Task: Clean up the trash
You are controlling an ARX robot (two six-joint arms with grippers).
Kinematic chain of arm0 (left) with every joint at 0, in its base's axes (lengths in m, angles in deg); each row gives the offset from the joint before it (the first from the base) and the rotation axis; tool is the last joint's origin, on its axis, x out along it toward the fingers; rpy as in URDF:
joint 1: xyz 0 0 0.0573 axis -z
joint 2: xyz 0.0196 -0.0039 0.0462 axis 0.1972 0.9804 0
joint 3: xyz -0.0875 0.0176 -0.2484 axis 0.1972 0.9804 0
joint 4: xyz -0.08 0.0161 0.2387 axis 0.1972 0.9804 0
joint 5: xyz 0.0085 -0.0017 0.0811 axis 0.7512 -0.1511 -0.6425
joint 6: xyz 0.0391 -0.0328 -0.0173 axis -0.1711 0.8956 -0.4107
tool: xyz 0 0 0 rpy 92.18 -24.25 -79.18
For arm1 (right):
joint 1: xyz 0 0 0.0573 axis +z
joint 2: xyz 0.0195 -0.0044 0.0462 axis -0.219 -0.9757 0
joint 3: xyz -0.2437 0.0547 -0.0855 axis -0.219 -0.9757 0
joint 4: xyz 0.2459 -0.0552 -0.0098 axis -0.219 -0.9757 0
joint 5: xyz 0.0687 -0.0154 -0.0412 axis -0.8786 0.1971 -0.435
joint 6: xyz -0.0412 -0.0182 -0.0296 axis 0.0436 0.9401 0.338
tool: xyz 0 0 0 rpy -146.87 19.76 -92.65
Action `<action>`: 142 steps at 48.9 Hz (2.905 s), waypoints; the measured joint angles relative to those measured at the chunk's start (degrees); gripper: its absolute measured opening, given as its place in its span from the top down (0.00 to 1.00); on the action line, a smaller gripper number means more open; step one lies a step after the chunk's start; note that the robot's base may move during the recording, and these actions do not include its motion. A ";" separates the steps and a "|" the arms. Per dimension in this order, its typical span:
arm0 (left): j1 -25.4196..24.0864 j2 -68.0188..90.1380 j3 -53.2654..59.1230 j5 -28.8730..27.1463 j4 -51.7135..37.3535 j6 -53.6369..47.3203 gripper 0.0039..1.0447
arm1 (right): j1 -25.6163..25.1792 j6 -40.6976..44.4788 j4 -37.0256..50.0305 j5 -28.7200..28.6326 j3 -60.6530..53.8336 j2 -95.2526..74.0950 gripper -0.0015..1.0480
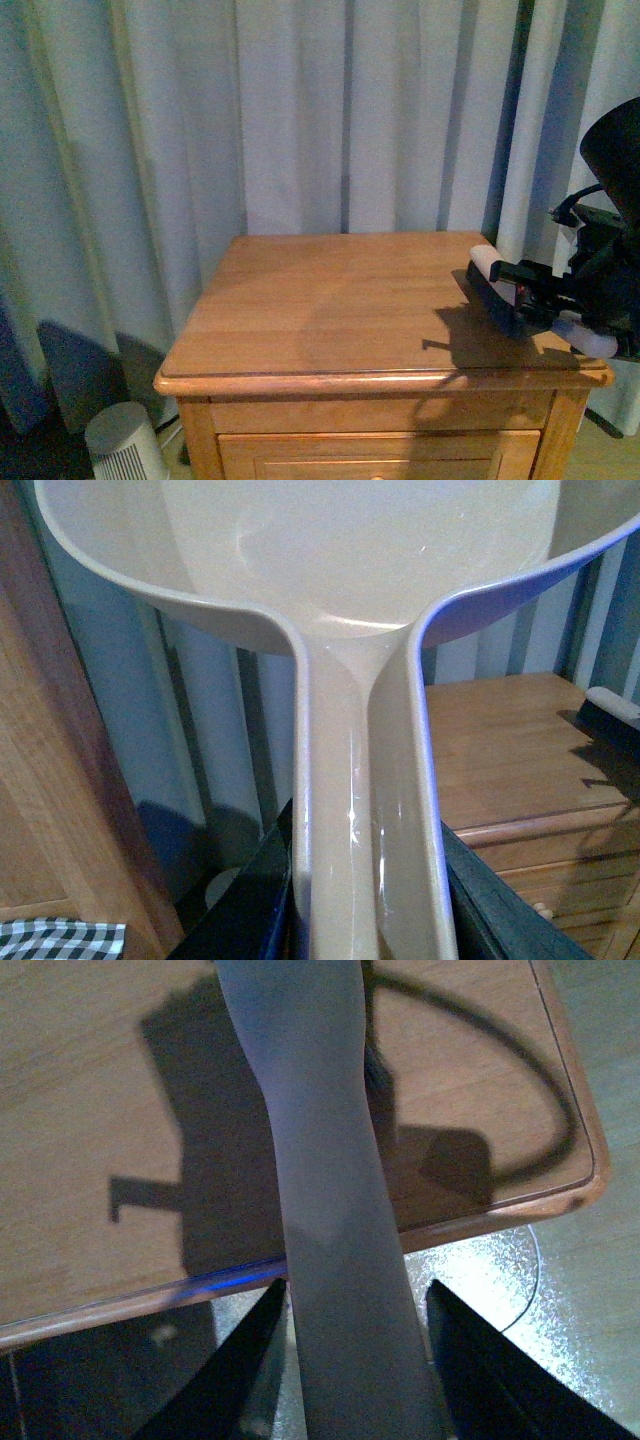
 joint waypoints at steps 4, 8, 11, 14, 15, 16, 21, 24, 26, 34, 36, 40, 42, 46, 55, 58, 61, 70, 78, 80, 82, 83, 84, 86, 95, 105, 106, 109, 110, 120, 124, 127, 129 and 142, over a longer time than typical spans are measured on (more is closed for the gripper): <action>0.00 0.00 0.00 0.00 0.00 0.00 0.75 | -0.07 0.26 0.48 0.17 0.00 0.00 0.68; 0.00 0.00 0.00 0.00 0.00 0.00 0.75 | -0.13 1.09 1.18 0.22 -0.07 0.02 0.78; 0.00 0.00 0.00 0.00 0.00 0.00 0.75 | -0.17 1.40 1.79 0.55 -0.26 0.07 0.80; 0.00 0.00 0.00 0.00 0.00 0.00 0.75 | -0.39 1.97 2.49 0.44 -0.72 0.39 0.80; 0.00 0.00 0.00 0.00 0.00 0.00 0.75 | -0.42 2.10 2.62 0.46 -0.85 0.48 0.80; 0.00 0.00 0.00 -0.02 0.00 0.00 0.75 | -0.44 2.38 2.91 0.59 -1.14 0.72 0.80; 0.00 0.00 0.00 0.00 0.00 0.00 0.75 | -0.50 6.19 6.19 3.82 -3.82 3.13 0.80; 0.00 0.00 0.00 0.00 0.00 0.00 0.75 | -0.48 9.20 9.46 6.58 -6.01 5.14 0.80; 0.00 0.00 0.00 0.00 0.00 0.00 0.75 | -0.50 10.93 11.58 7.82 -7.43 6.69 0.80; 0.00 0.00 0.00 0.00 0.00 0.02 0.75 | -0.83 17.16 20.04 9.66 -14.73 16.37 0.80; 0.00 0.00 0.00 0.00 0.00 0.02 0.75 | -0.90 18.75 21.62 9.90 -16.70 19.15 0.80; 0.00 0.00 0.02 0.00 0.00 0.02 0.75 | -1.07 23.06 25.49 10.80 -23.91 29.40 0.80; 0.00 0.00 0.00 0.00 0.00 0.02 0.75 | -1.09 24.55 25.51 11.21 -27.45 34.82 0.80; 0.00 0.00 0.00 0.00 0.00 0.02 0.75 | -1.11 25.57 24.20 11.65 -32.02 42.56 0.80; 0.00 0.00 0.00 0.00 0.00 0.04 0.75 | -0.98 27.06 18.78 14.99 -39.36 60.04 0.80; 0.00 0.00 0.02 0.00 0.00 0.04 0.75 | -0.83 26.84 14.29 16.13 -40.94 68.26 0.80; 0.00 0.00 0.00 0.00 0.00 0.04 0.75 | -0.74 25.90 9.44 16.59 -41.57 75.65 0.80; 0.00 0.00 0.02 0.02 0.00 0.15 0.75 | -0.48 21.18 1.70 19.43 -44.35 91.73 0.80; 0.00 0.00 0.02 0.00 -0.02 0.20 0.75 | -2.60 19.28 2.54 17.14 -48.19 92.96 0.80; 0.00 0.00 0.02 0.02 0.00 0.22 0.75 | -4.04 18.82 2.47 16.00 -48.46 93.09 0.80; 0.00 0.00 0.02 0.00 -0.02 0.22 0.75 | -4.87 18.38 2.47 15.76 -48.59 93.39 0.80; 0.00 0.00 0.02 0.00 0.00 0.22 0.75 | -4.96 18.29 2.47 15.76 -48.59 93.44 0.80; 0.00 0.00 0.02 0.00 0.00 0.22 0.75 | -5.05 18.03 2.47 15.72 -48.59 93.55 0.80; 0.00 0.00 0.02 0.00 0.00 0.22 0.75 | -5.14 17.94 2.47 15.56 -48.59 93.59 0.80; 0.00 0.00 0.02 0.02 0.00 0.22 0.75 | -5.20 17.84 2.47 15.43 -48.59 93.59 0.80; 0.00 0.00 0.02 0.42 0.00 0.20 0.75 | -5.35 17.70 2.47 15.72 -48.59 93.70 0.80; 0.02 0.00 0.02 0.52 0.00 0.20 0.75 | -5.35 17.68 2.47 15.80 -48.59 93.72 0.80; 0.00 0.00 0.02 0.55 0.00 0.22 0.75 | -5.38 17.55 2.47 15.93 -48.59 93.79 0.80; 0.00 0.00 0.02 0.46 -0.02 0.22 0.75 | -5.38 17.55 2.47 15.91 -48.59 93.79 0.80; -0.07 -0.17 0.17 -0.15 0.00 0.39 0.75 | -5.29 17.57 2.40 15.19 -48.65 93.61 0.81; -0.11 -0.24 0.17 -0.04 0.00 0.42 0.75 | -5.29 17.55 2.40 15.41 -48.65 93.77 0.81; -0.11 -0.20 0.20 0.02 0.00 0.39 0.75 | -5.31 17.55 2.40 15.41 -48.65 93.72 0.81; -0.11 -0.24 0.20 0.02 -0.02 0.39 0.75 | -5.29 17.55 2.40 15.41 -48.63 93.77 0.81; -0.11 -0.26 0.22 -0.02 0.00 0.42 0.75 | -5.29 17.55 2.40 15.23 -48.68 93.68 0.81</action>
